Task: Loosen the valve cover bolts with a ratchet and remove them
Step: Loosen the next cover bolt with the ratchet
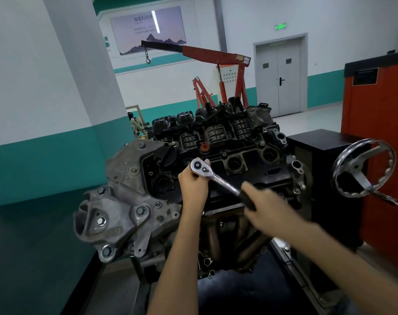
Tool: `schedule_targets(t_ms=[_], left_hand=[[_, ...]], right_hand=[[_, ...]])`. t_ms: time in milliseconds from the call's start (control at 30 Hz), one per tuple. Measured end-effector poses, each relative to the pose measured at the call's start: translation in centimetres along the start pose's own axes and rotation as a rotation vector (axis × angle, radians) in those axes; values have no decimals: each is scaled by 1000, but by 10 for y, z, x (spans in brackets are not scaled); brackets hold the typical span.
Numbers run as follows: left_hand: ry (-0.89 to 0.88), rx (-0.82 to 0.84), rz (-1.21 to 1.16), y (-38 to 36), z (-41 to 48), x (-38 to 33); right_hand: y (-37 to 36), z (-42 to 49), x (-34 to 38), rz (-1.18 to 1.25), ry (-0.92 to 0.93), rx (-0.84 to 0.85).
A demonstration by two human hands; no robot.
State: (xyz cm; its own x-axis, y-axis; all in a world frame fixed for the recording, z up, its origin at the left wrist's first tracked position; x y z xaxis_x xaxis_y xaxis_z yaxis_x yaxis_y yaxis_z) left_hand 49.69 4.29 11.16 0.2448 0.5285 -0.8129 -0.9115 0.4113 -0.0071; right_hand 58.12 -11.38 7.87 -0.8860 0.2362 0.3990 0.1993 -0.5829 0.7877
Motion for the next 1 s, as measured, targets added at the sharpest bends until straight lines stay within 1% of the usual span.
schedule_targets(t_ms=[67, 100, 167, 233, 300, 367, 400, 467, 533, 567, 633, 667, 700, 800, 833, 933, 1000], left_hand=[[30, -29, -23, -3, 2, 1], [31, -34, -9, -3, 4, 1], [5, -35, 84, -3, 5, -2], [-6, -21, 121, -1, 7, -4], [7, 26, 56, 0, 9, -2], [8, 99, 37, -2, 10, -1], [5, 136, 52, -4, 10, -3], [-5, 180, 69, -6, 11, -8], [-13, 186, 77, -5, 13, -10], [-13, 182, 74, -4, 12, -9], [5, 155, 29, 0, 9, -4], [15, 139, 4, 1, 8, -1], [17, 125, -15, 1, 6, 1], [15, 68, -36, -3, 5, 0], [20, 50, -31, -3, 6, -1], [39, 38, 45, -2, 11, -2], [63, 48, 47, 1, 12, -1]], right_hand=[[-37, -20, 25, 304, -122, -17], [-55, -24, 39, 402, -161, -37], [-78, -26, 64, 530, -201, -78], [-81, -25, 67, 579, -218, -76], [-66, -22, 49, 497, -179, -17], [-37, -15, 23, 338, -89, 65], [-18, -6, 9, 237, -42, 92], [21, 19, -11, -48, 57, 128], [48, 45, -13, -321, 182, 127], [53, 54, -9, -407, 237, 113], [51, 53, -3, -443, 262, 61], [43, 44, -2, -401, 234, 25], [32, 30, -2, -308, 183, -7], [-20, -15, 16, 175, -65, -44], [-39, -22, 30, 300, -116, -65], [-81, -25, 69, 527, -191, -119], [-84, -25, 72, 585, -201, -68]])
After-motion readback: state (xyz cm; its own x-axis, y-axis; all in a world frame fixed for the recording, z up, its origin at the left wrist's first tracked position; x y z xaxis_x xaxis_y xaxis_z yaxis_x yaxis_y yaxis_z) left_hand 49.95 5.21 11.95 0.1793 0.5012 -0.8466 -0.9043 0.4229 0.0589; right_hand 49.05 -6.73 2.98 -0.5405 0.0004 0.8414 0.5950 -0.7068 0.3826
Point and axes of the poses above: each hand's wrist, its own z-axis towards the middle knuckle, its own y-axis out of the back of the hand, x = y × z, the point moved 6 cm from there along z, towards the middle knuckle, and after that the axes turned 1 degree about -y, right-handed, at the moved point
